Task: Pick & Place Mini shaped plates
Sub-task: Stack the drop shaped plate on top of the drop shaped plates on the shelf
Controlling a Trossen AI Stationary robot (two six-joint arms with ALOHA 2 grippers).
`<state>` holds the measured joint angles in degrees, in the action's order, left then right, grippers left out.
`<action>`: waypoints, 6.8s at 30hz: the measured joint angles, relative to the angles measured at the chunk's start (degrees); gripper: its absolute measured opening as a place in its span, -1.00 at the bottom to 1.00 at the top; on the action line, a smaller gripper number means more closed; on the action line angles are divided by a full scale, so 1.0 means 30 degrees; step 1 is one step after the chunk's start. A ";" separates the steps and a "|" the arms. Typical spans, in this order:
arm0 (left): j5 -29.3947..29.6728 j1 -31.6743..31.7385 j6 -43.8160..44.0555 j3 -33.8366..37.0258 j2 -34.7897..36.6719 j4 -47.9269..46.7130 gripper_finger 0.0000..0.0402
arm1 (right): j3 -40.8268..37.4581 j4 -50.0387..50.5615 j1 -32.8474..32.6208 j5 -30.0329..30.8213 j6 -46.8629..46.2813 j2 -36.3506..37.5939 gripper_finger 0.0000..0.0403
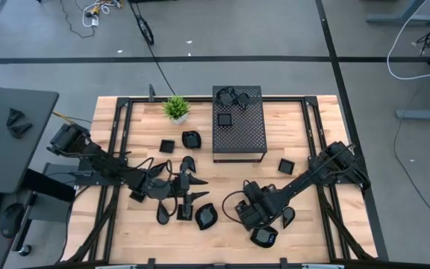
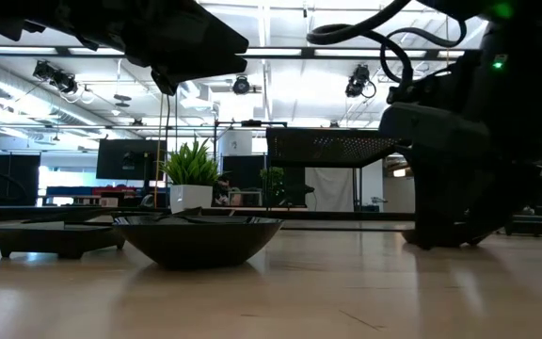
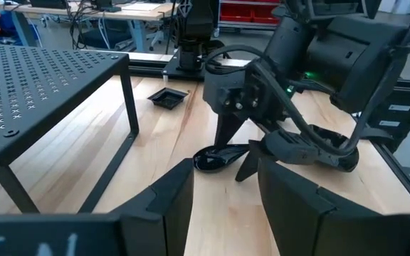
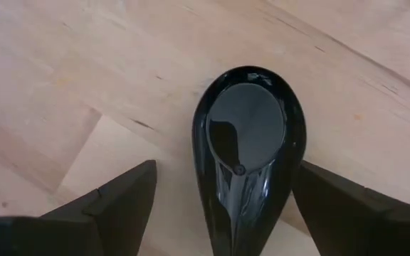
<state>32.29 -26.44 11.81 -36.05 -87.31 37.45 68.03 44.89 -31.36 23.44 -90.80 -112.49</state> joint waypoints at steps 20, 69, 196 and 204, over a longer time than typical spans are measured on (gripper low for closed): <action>0.0000 0.0000 0.0015 0.0000 0.0000 0.0000 -0.18 | -0.0095 0.0377 0.0076 0.0251 -0.0569 0.0188 0.15; 0.0000 0.0000 -0.0102 0.0000 0.0000 -0.0007 -0.18 | -0.0051 -0.5706 0.9841 0.4381 1.4477 1.0965 0.01; 0.0350 0.0002 0.0364 0.0000 0.0000 0.0003 -0.18 | -0.0051 -0.6221 1.9434 -0.3017 1.8624 0.8770 -0.77; 0.0356 0.0001 0.0568 0.0000 0.0000 -0.0042 -0.18 | -0.1355 -0.7360 1.9525 -0.1241 1.9088 0.8561 -0.93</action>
<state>33.36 -26.43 13.52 -36.05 -87.31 37.33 63.96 22.81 27.21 19.72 -33.54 -86.80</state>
